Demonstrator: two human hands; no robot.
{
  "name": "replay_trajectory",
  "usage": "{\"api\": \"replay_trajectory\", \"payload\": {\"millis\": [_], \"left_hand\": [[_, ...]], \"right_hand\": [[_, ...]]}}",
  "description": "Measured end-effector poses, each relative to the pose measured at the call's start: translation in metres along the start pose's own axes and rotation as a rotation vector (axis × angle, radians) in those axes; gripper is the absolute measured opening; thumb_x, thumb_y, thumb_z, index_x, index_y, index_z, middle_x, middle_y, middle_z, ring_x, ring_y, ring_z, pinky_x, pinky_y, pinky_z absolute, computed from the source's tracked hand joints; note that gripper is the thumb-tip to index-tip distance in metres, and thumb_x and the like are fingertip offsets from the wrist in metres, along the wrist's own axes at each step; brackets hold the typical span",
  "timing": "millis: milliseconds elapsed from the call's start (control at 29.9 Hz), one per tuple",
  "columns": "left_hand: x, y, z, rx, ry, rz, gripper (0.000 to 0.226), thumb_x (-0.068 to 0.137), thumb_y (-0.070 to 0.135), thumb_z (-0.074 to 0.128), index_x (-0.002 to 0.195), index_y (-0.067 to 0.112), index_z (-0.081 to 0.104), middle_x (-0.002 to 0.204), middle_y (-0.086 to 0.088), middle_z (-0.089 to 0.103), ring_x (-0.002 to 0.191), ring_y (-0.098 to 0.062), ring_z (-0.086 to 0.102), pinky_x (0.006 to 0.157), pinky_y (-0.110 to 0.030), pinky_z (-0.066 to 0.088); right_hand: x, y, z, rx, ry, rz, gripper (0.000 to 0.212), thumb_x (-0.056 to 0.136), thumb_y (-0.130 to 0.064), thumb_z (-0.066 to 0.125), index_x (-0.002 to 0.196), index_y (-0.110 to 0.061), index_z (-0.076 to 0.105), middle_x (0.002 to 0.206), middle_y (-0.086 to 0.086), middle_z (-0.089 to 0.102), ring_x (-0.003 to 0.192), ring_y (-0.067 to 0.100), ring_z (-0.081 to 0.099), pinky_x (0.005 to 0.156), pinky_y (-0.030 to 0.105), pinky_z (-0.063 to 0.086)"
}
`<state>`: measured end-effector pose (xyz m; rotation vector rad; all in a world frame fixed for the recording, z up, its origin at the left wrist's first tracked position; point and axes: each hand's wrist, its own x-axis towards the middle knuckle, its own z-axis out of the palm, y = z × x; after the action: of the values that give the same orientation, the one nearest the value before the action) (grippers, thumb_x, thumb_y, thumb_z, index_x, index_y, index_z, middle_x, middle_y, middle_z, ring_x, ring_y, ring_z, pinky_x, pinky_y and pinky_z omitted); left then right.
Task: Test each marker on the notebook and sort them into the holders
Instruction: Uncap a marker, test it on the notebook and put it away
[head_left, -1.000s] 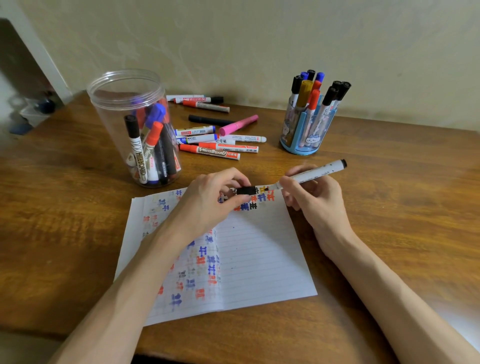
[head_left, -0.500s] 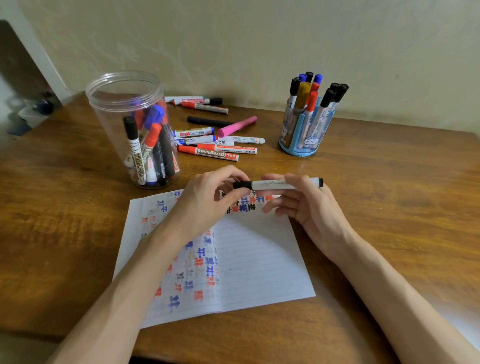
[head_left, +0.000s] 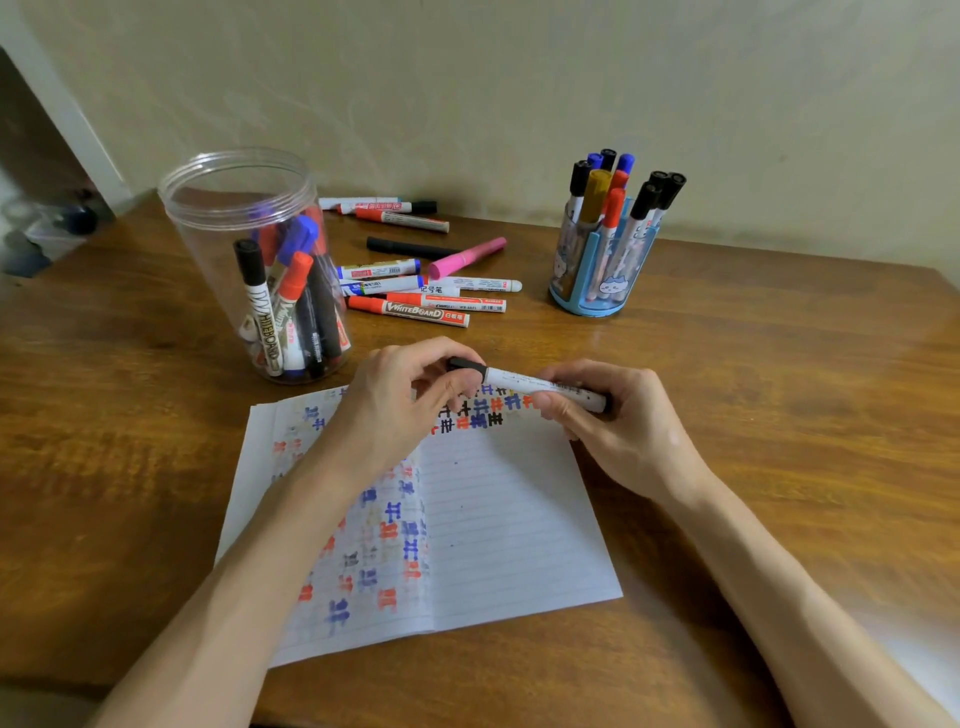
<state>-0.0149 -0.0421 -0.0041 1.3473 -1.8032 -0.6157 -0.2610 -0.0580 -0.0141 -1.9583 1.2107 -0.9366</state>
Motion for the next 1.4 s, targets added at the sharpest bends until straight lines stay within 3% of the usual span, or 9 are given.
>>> {"api": "replay_trajectory", "payload": {"millis": [134,301,535,736,869,1037,1170,1271,1404], "left_hand": [[0.000,-0.002,0.002,-0.017,-0.015,0.005,0.017,0.093,0.015,0.072,0.109,0.019,0.076,0.087,0.010,0.074,0.082,-0.009,0.072,0.077,-0.027,0.060],[-0.001,0.001,0.007,-0.043,0.006,0.018,0.015,0.094,0.012,0.071,0.103,0.023,0.074,0.084,0.011,0.074,0.079,-0.011,0.072,0.072,-0.025,0.060],[-0.002,0.003,0.010,-0.036,0.011,0.014,0.017,0.094,0.011,0.071,0.101,0.026,0.073,0.082,0.012,0.073,0.079,-0.010,0.071,0.071,-0.021,0.058],[0.001,0.007,0.002,-0.105,0.009,0.013,0.015,0.094,0.015,0.071,0.106,0.022,0.074,0.087,0.013,0.073,0.085,-0.010,0.072,0.077,-0.024,0.059],[0.004,0.015,-0.007,-0.231,0.090,0.044,0.012,0.097,0.015,0.067,0.109,0.014,0.071,0.100,0.006,0.072,0.099,-0.011,0.070,0.084,-0.022,0.057],[-0.005,0.026,-0.020,-0.407,0.185,-0.024,0.025,0.089,0.014,0.075,0.114,0.016,0.071,0.103,0.007,0.076,0.102,-0.010,0.072,0.087,-0.020,0.055],[-0.029,0.032,-0.047,-0.503,0.307,-0.003,0.033,0.087,0.010,0.076,0.118,0.008,0.066,0.105,-0.008,0.076,0.102,-0.020,0.073,0.089,-0.023,0.055],[-0.058,0.036,-0.081,-0.448,0.378,0.026,0.026,0.089,0.011,0.072,0.115,0.010,0.067,0.109,-0.007,0.074,0.106,-0.019,0.071,0.091,-0.025,0.055],[-0.111,0.035,-0.128,-0.340,0.449,-0.001,0.021,0.093,0.015,0.073,0.114,0.018,0.067,0.109,-0.005,0.073,0.110,-0.024,0.069,0.098,-0.033,0.055]], "right_hand": [[0.000,0.006,0.001,0.006,0.055,-0.033,0.037,0.093,-0.039,0.073,0.116,-0.011,0.078,0.108,-0.006,0.078,0.098,0.004,0.074,0.075,0.027,0.063],[0.000,0.008,0.004,-0.003,0.094,-0.043,0.030,0.095,-0.032,0.075,0.115,-0.010,0.078,0.105,-0.005,0.078,0.094,0.006,0.074,0.076,0.026,0.062],[-0.003,0.007,0.008,-0.028,0.093,-0.054,0.034,0.093,-0.042,0.068,0.114,-0.016,0.076,0.106,-0.009,0.077,0.098,0.003,0.072,0.075,0.019,0.058],[0.002,0.005,0.009,0.045,0.058,-0.067,0.020,0.098,-0.036,0.071,0.107,-0.019,0.073,0.102,-0.008,0.077,0.093,0.016,0.074,0.069,0.036,0.061],[0.006,-0.009,0.015,0.089,0.048,-0.114,0.019,0.099,-0.033,0.071,0.109,-0.018,0.075,0.101,-0.010,0.077,0.093,0.013,0.073,0.071,0.020,0.054],[0.002,-0.017,0.028,0.094,-0.079,-0.139,0.027,0.097,-0.035,0.074,0.118,-0.019,0.077,0.110,-0.011,0.077,0.098,0.018,0.072,0.080,0.038,0.061],[0.001,-0.036,0.034,0.058,-0.203,-0.156,0.038,0.094,-0.045,0.073,0.126,-0.024,0.074,0.117,-0.016,0.075,0.106,0.007,0.070,0.088,0.026,0.057],[0.001,-0.053,0.045,-0.028,-0.283,-0.208,0.036,0.095,-0.048,0.070,0.127,-0.031,0.072,0.123,-0.018,0.072,0.108,0.001,0.065,0.087,0.016,0.051],[0.005,-0.082,0.077,-0.081,-0.402,-0.321,0.033,0.098,-0.038,0.073,0.130,-0.035,0.069,0.128,-0.020,0.068,0.110,0.000,0.065,0.090,0.018,0.052]]}}
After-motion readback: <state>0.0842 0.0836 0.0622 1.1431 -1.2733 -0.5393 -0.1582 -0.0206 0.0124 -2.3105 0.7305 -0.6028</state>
